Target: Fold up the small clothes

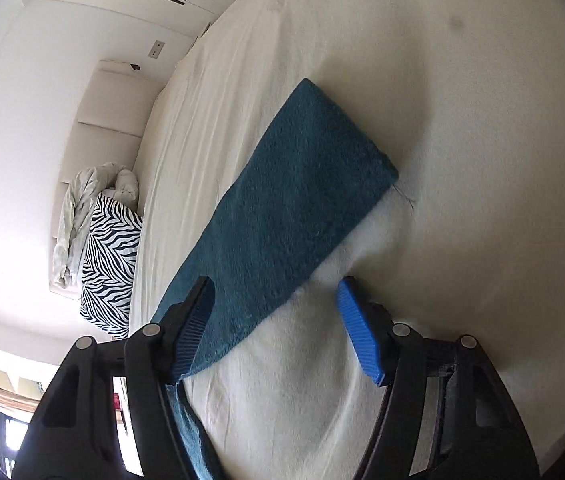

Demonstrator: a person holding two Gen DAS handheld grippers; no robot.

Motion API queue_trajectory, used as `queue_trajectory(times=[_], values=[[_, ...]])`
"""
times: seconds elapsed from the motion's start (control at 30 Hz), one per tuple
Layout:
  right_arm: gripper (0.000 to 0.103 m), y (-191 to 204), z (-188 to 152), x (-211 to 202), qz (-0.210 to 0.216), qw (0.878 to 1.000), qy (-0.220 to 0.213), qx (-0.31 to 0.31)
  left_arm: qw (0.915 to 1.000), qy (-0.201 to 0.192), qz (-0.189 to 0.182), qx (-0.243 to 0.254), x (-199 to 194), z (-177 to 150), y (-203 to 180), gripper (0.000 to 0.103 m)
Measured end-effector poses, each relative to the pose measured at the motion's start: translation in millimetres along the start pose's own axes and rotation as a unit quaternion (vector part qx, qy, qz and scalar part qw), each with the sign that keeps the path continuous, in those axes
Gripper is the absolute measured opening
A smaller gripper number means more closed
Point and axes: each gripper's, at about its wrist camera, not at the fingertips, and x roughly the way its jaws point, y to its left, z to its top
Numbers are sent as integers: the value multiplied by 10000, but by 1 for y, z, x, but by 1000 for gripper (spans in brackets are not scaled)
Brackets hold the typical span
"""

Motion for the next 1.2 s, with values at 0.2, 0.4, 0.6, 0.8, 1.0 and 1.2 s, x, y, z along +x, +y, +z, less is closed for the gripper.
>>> queue_trajectory(times=[0.2, 0.4, 0.6, 0.8, 1.0, 1.2], values=[[47, 11, 61, 32, -574, 9949, -387, -740, 9992, 37, -398, 16, 13, 15, -8, 96], [18, 105, 48, 51, -533, 9782, -390, -1968, 9972, 92, -744, 61, 27, 27, -16, 91], [11, 235, -48, 91, 114, 9229, 116, -3848, 9908, 137, -1336, -141, 39, 38, -20, 91], [11, 283, -176, 169, 476, 8842, 1290, -4464, 9806, 292, -1821, -665, 55, 34, -5, 91], [24, 255, -239, 222, 318, 8834, 1963, -4243, 9654, 606, -2232, -1204, 81, 30, 2, 94], [83, 216, -274, 144, 964, 8994, 1780, -3875, 9536, 837, -2538, -1386, 103, 29, -18, 98]])
